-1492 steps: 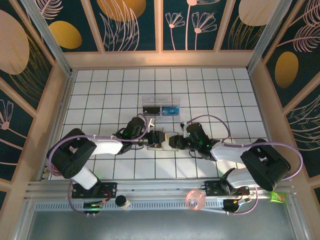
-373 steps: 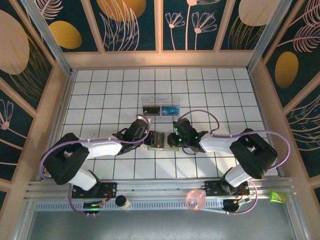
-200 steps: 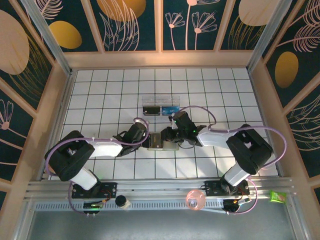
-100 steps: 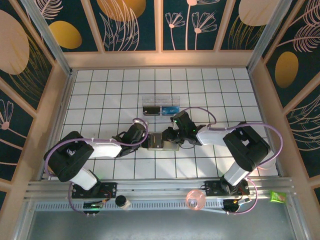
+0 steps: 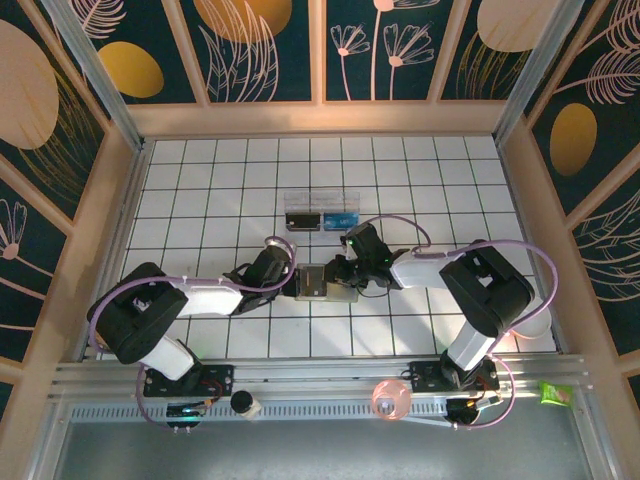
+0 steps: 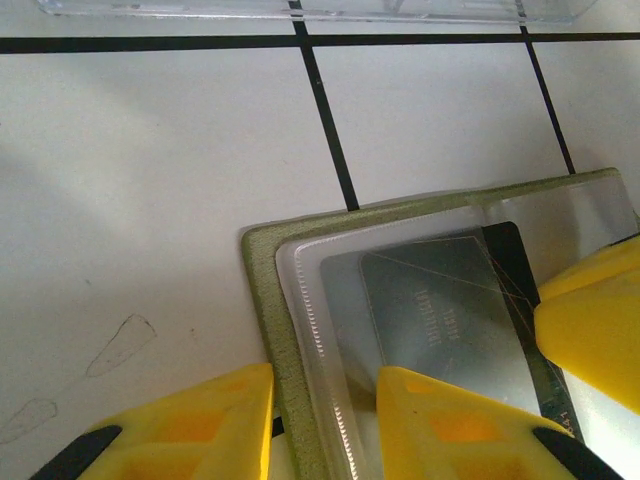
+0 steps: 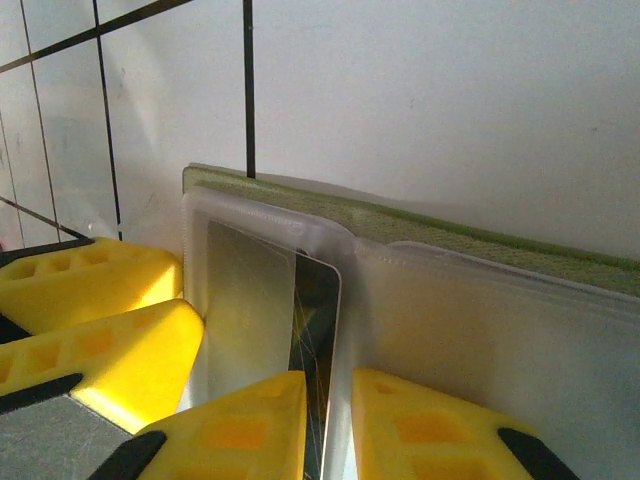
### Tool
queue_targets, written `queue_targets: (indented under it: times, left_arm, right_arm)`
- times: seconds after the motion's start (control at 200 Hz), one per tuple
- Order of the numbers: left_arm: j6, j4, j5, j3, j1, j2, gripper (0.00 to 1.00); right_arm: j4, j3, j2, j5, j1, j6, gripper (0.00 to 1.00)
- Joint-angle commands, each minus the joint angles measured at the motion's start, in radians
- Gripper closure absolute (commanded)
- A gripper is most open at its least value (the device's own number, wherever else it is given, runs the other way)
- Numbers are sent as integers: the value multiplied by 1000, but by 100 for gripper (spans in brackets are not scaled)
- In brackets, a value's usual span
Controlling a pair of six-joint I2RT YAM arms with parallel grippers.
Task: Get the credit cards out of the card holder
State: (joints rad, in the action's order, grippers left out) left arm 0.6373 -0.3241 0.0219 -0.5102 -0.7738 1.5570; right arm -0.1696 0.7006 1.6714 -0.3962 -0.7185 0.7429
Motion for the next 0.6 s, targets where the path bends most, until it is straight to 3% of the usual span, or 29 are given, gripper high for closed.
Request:
queue_targets:
  times: [0.0,0.105,0.26,0.595]
  left_arm:
    - [12,64,106,30,-10,38,69]
    - [12,63,109,30,-10,43,70]
    - [17,66,100,36,-10,34,69]
    - [26,70,87,48,-9,5,67]
  right_arm:
    - [-20,4,23,-24,5,8,82]
    - [-38,-1,21,-35,6,6,85]
    - [-48,-21,7,-25,14,17,100]
    - [37,-86,-127,95,28,13,100]
